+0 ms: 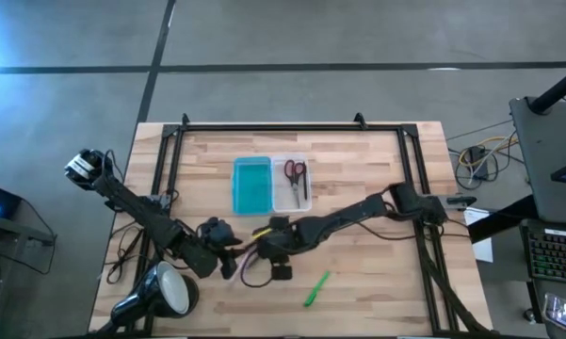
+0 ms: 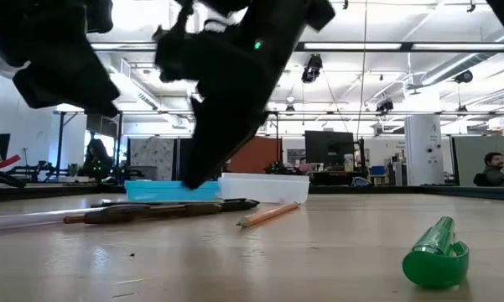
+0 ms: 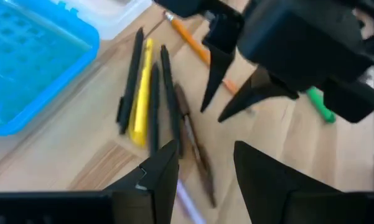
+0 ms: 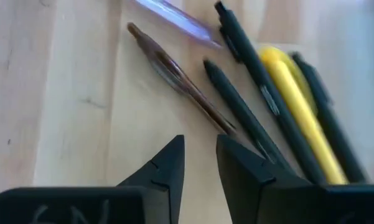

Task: Pick & place school supplies into a supply box
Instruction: Put the orange pencil into the blue supply box

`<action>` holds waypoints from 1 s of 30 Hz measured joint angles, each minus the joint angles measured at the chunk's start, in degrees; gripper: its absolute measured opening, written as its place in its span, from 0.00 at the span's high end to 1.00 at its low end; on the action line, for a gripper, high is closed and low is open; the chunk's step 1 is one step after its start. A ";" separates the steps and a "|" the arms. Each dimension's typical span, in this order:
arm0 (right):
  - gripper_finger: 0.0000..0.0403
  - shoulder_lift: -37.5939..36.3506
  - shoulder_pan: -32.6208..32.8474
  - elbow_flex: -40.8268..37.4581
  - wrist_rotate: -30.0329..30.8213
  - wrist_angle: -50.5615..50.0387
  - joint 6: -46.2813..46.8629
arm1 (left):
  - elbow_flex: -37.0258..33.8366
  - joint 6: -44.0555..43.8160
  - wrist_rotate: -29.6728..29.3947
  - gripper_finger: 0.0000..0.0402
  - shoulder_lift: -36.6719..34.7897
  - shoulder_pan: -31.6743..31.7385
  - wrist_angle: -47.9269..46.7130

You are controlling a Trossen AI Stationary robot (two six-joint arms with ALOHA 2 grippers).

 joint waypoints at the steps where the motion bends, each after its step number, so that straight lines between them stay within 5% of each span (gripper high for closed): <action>1: 0.78 -1.08 -0.04 -0.37 0.00 -1.14 -0.20 | 0.00 0.06 -0.57 0.65 0.46 0.19 1.31; 7: 0.78 -7.86 3.12 -5.44 -0.33 -8.47 3.08 | 0.35 4.01 4.05 0.66 6.65 3.41 14.77; 15: 0.80 -14.87 7.41 -18.41 -0.82 -8.80 5.02 | 10.18 7.41 12.39 0.66 18.84 7.63 13.89; 23: 0.79 -23.06 7.29 -32.43 0.39 -4.23 9.28 | 30.77 -0.44 9.07 0.69 33.66 8.02 -5.46; 30: 0.82 -33.51 7.19 -42.40 0.77 6.26 14.25 | 41.70 -16.82 8.95 0.97 39.85 8.12 -14.29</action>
